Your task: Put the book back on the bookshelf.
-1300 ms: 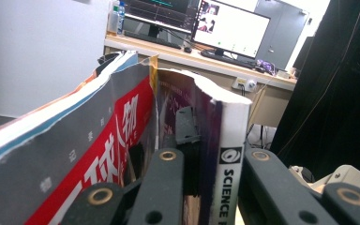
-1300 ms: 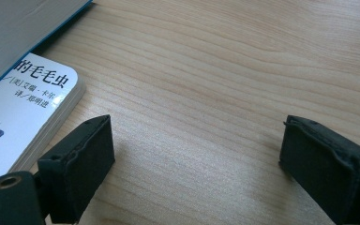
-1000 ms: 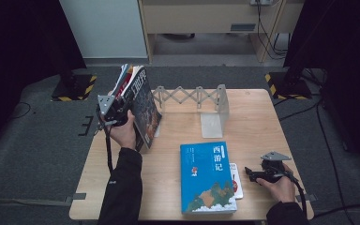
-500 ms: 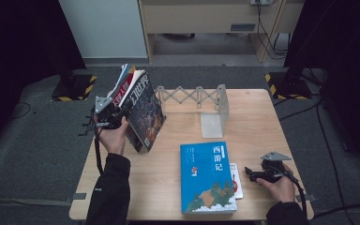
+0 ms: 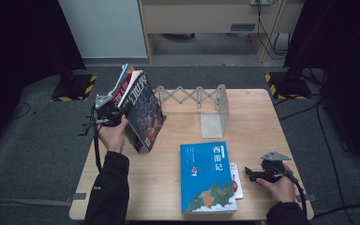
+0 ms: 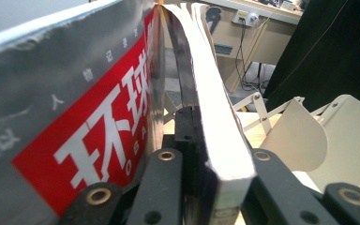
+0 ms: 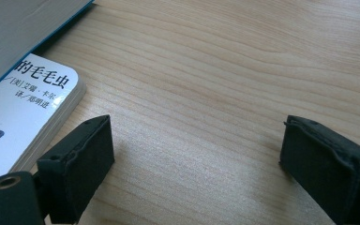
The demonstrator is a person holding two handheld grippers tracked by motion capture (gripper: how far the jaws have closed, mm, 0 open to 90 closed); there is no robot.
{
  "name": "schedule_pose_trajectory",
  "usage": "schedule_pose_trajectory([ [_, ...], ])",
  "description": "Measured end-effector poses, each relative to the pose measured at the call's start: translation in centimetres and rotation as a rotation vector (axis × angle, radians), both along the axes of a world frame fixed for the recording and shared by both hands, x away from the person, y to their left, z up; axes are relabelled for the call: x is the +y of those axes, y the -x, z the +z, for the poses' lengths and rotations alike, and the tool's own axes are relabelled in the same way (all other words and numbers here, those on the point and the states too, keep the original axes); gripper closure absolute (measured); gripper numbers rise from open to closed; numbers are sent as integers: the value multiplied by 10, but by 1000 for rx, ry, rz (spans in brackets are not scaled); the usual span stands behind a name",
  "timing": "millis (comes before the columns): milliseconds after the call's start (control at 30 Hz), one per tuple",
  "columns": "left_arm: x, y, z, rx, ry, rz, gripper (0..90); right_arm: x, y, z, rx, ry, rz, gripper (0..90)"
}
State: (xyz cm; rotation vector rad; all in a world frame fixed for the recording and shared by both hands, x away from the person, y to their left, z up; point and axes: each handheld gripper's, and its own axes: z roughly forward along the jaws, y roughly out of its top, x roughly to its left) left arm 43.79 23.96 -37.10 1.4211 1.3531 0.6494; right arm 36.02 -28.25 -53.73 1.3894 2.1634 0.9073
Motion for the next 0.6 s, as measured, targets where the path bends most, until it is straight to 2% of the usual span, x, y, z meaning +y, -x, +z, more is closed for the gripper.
schedule_pose_trajectory([
  [67, -2, 0, -2, -31, 14, 12, 819, 0, 0, 0, 1, 0, 1, 102],
  [233, -13, -3, -4, -116, -22, 49, 821, 0, 0, 0, 3, 0, 6, 102],
  [467, -16, -14, -12, -174, -12, 114, 821, 0, -1, 0, 1, 0, 9, 102],
  [600, -15, -13, -13, -177, -53, 128, 819, 0, -1, 0, 2, -1, 10, 102],
])
